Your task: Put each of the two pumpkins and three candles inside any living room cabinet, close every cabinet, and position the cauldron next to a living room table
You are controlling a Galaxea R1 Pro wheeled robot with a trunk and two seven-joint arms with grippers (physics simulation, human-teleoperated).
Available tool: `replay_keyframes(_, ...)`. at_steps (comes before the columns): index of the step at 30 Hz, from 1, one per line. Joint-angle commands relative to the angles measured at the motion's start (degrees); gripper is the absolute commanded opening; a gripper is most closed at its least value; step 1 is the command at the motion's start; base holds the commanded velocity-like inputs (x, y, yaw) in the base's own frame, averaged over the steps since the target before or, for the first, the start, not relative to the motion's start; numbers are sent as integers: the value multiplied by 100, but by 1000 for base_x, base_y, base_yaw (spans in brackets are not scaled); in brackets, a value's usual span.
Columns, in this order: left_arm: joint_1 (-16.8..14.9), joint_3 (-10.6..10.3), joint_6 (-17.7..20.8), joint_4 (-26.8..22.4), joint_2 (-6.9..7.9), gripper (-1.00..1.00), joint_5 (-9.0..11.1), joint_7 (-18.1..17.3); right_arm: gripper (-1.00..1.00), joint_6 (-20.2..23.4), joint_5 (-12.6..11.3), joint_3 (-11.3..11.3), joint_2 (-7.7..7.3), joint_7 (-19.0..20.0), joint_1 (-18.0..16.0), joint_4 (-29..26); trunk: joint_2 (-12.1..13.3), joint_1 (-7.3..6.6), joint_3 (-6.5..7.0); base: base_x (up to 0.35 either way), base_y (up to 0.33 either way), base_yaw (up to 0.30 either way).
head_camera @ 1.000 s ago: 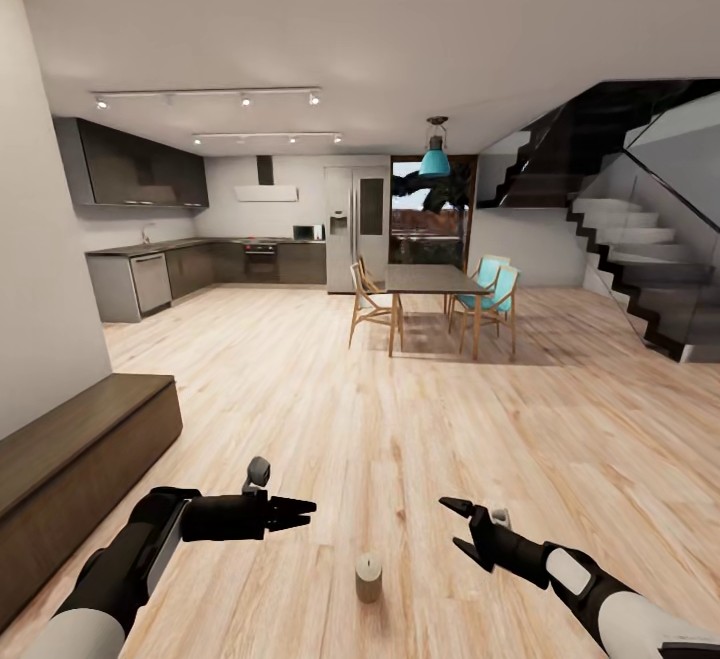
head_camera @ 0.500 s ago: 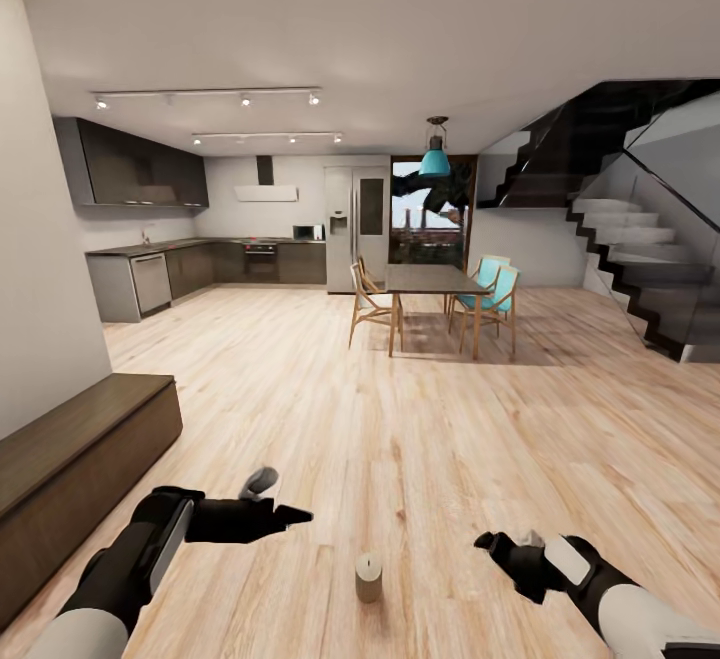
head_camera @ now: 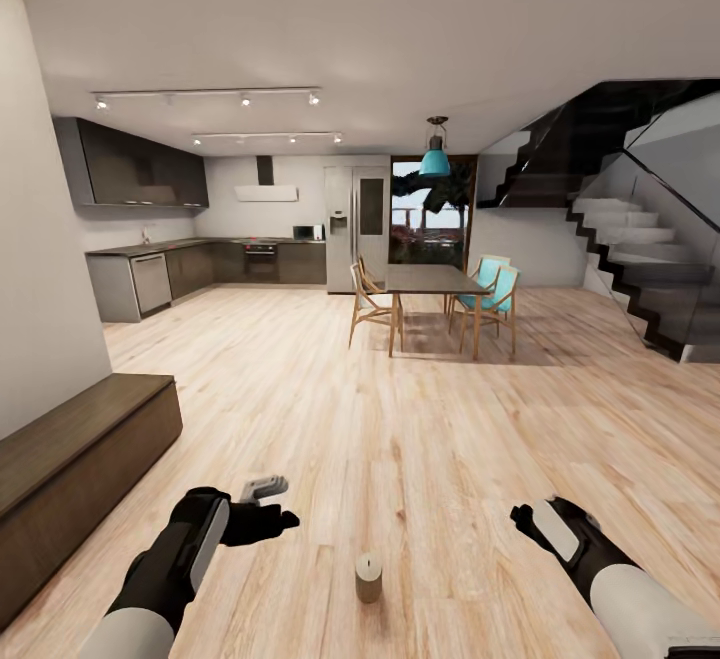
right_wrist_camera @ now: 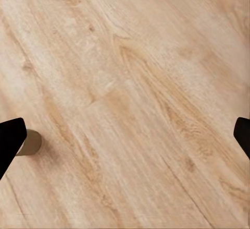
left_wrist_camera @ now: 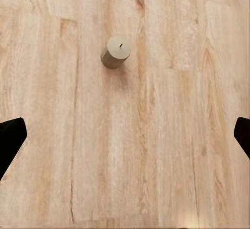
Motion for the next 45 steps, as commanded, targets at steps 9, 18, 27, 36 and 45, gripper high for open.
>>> replay_keyframes(9, -4, 31, -268, 159, -301, 100, 36, 1238, 100, -3, -17, 624, -3, -84, -2, -75, -4, 0, -7, 0, 0, 0)
replay_keyframes(18, 0, 23, -320, 170, -290, 100, 36, 1237, 100, 304, -122, 637, -7, 274, -2, -87, -4, 0, -7, 0, 0, 0)
replay_keyframes(27, 0, -97, -336, 306, -308, 100, 38, 1230, 100, 313, -122, 679, -1, 963, -2, -50, -4, 0, -7, 183, -63, -94)
replay_keyframes(36, 0, -319, -342, 361, -316, 100, 43, 1227, 100, 297, -116, 687, 0, 951, -2, -49, -4, 0, -10, 297, -134, -227)
replay_keyframes(45, 0, -339, -340, 367, -301, 100, 50, 1222, 100, 233, -65, 699, -3, 953, -2, -89, -4, 0, -53, 301, -164, -199)
